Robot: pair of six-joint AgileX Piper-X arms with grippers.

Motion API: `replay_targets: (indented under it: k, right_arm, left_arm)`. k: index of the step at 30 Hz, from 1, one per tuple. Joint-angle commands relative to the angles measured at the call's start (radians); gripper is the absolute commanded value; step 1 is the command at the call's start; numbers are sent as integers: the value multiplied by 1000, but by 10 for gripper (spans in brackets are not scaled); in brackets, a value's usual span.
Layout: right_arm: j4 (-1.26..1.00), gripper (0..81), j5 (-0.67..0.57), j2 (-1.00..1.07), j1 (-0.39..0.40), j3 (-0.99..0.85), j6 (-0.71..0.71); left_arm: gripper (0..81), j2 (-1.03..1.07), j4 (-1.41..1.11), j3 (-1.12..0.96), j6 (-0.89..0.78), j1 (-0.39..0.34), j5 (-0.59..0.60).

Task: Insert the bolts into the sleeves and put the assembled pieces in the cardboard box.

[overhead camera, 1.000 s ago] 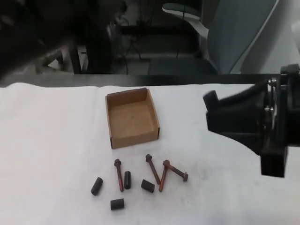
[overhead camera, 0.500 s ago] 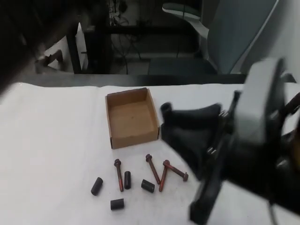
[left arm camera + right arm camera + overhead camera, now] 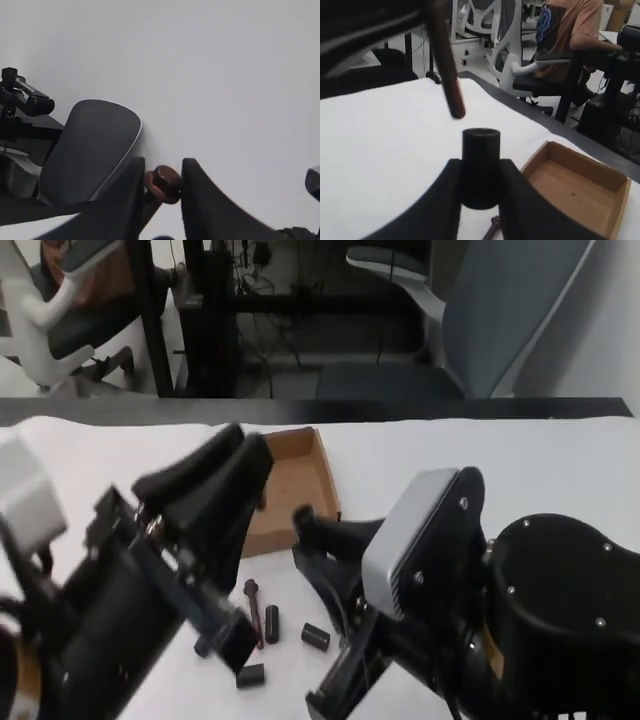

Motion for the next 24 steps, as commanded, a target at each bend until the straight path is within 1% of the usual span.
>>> replay_targets:
  k: [1,9,12,14,17,19,22,24]
  right_arm:
    - [-64,6,22,-1,10,-2,-9]
    - [-69,6,23,25,51,-2,-9]
    - [-69,6,23,33,68,-2,-7]
    - [-74,6,28,38,69,-2,9]
    - [-86,6,52,42,69,-2,42]
    - [-99,6,53,41,69,-2,38]
    - [-105,6,64,41,69,-2,-10]
    - [-105,6,64,41,69,-2,-32]
  left_arm:
    - [18,-17,-84,20,-68,3,-19]
    - [18,-17,-144,20,-127,3,-34]
    - [18,-15,-162,20,-137,3,-87]
    - [18,-15,-179,20,-179,3,-102]
    - [18,-15,-182,20,-246,1,-97]
    - [18,-15,-182,20,-291,1,-95]
    - [18,-15,-182,20,-377,1,-58]
    - [18,-15,-182,20,-397,1,-23]
